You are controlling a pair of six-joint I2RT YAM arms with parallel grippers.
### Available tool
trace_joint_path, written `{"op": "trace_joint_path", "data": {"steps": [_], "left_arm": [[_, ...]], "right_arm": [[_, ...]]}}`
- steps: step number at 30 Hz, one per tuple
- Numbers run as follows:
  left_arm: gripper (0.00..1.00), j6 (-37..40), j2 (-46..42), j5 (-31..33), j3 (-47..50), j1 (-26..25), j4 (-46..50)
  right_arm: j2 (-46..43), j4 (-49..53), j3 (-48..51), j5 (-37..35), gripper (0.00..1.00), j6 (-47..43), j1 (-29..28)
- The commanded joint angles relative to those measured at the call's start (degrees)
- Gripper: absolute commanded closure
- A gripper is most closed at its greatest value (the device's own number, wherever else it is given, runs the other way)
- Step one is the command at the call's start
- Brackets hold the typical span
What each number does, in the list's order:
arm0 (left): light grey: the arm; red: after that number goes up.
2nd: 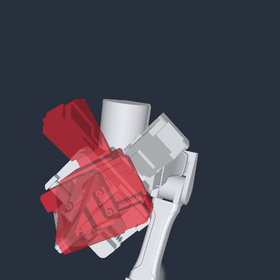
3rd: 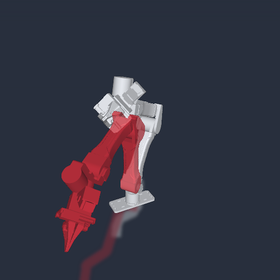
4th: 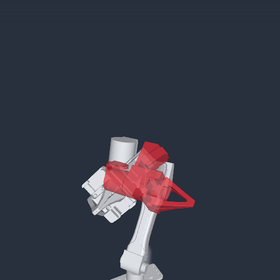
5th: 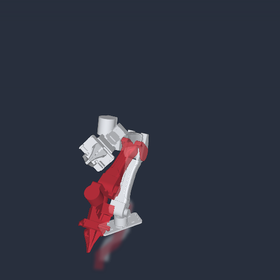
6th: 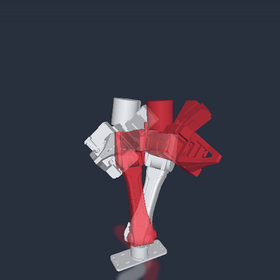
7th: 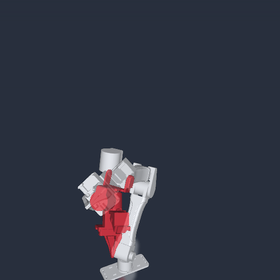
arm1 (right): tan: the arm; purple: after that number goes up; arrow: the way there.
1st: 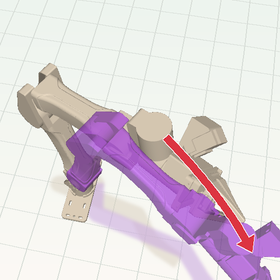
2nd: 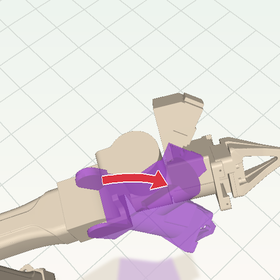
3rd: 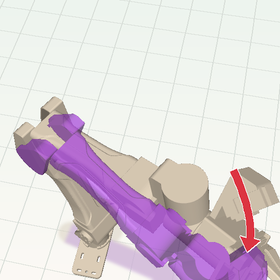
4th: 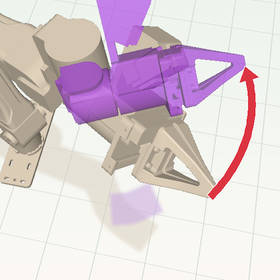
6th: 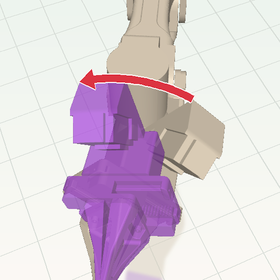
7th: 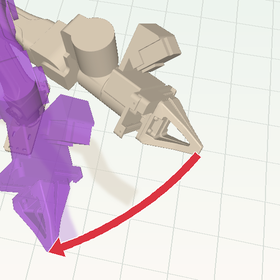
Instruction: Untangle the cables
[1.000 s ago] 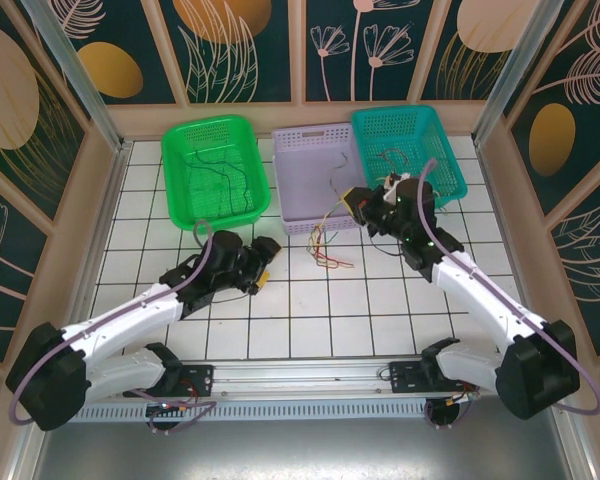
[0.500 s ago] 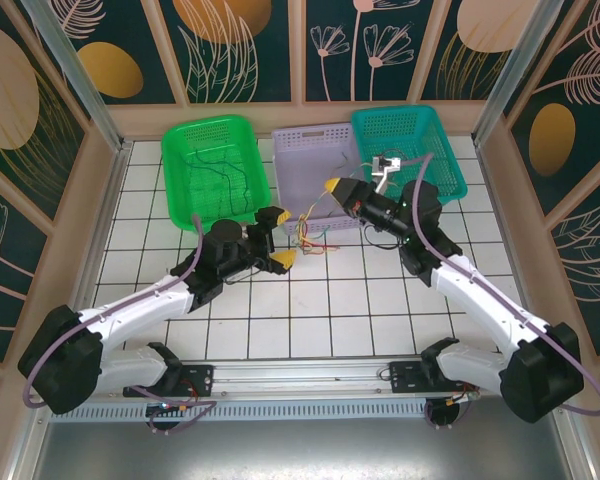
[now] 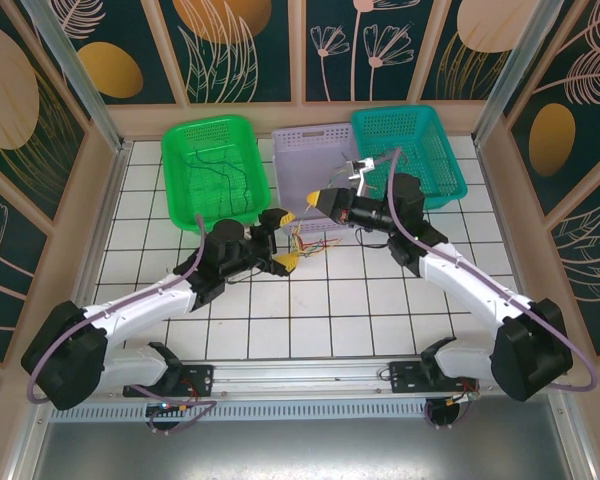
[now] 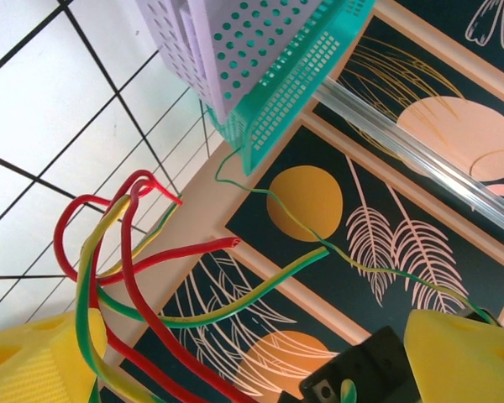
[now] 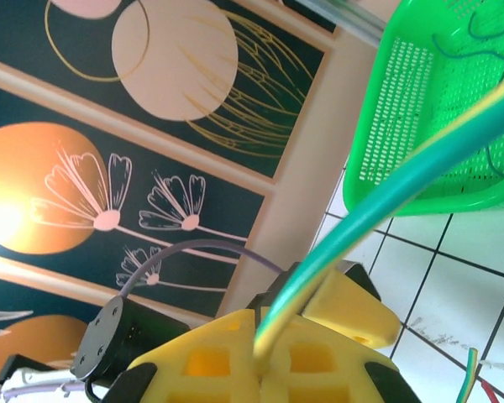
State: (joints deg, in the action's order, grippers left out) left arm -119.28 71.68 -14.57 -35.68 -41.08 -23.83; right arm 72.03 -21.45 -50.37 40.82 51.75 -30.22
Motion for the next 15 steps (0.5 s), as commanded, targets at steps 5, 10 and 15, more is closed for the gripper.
{"op": "trace_joint_path", "data": {"steps": [5,10,15], "left_arm": [[0.19,-10.6,3.3,-3.5,-3.4,0.0,-1.2],[0.46,-11.6,4.7,-1.4,-3.3,0.2,-3.2],[0.98,-11.3,4.3,0.6,-2.0,0.8,-2.3]], "right_arm": [[2.4,5.3,-6.8,6.3,1.00,-9.3,-0.8],[4.4,8.0,-9.8,7.6,1.00,-11.6,-3.6],[1.8,9.4,-10.7,4.8,1.00,-11.7,-3.5]]}}
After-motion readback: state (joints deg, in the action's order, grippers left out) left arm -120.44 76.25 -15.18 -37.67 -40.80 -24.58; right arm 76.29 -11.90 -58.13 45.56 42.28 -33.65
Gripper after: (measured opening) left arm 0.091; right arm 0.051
